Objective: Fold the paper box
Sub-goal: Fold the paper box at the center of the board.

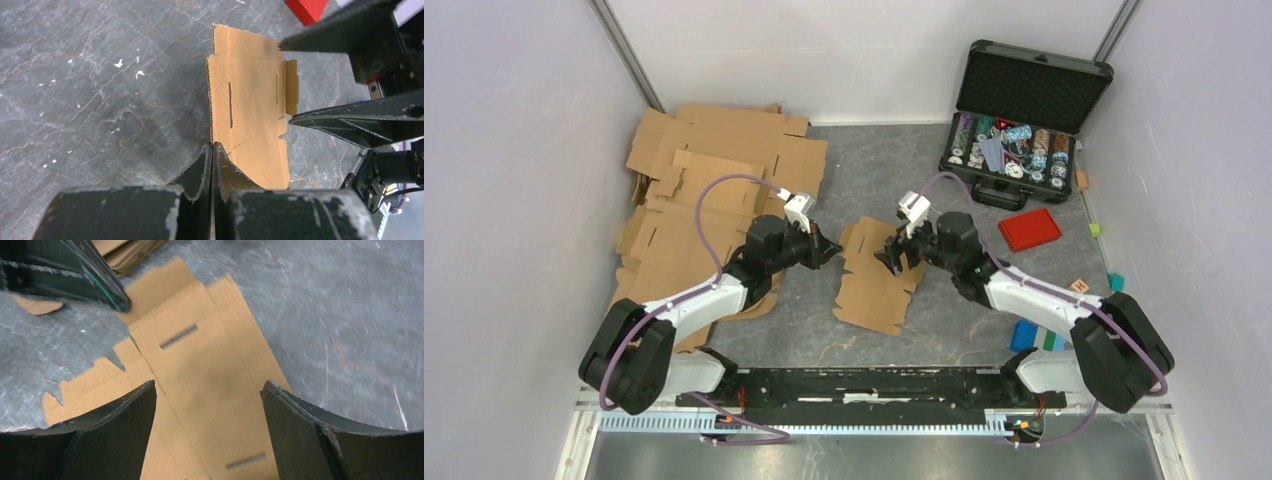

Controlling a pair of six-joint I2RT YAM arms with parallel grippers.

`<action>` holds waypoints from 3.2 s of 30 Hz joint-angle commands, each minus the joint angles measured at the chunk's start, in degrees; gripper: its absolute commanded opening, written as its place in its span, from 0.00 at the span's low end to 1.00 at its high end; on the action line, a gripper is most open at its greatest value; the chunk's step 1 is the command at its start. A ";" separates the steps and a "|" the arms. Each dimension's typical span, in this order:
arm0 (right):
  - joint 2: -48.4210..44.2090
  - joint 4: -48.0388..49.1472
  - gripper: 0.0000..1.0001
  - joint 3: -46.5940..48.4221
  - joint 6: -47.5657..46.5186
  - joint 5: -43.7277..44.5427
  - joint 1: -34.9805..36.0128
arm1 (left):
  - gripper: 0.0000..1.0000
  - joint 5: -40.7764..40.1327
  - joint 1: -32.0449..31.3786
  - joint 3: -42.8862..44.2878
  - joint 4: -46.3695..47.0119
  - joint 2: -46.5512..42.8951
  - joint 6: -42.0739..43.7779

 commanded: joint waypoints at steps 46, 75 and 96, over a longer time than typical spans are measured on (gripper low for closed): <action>4.20 -33.92 0.18 19.55 -11.80 -12.18 0.28 | 0.02 -4.06 -2.41 -4.68 7.02 -8.19 5.14; -7.50 -8.61 0.04 -0.58 4.45 16.52 0.54 | 0.86 1.12 -0.80 5.89 -6.00 9.41 -1.48; -10.23 -0.21 0.46 -8.95 5.24 14.43 0.50 | 0.06 -0.65 -0.42 -4.61 5.60 -8.22 -0.54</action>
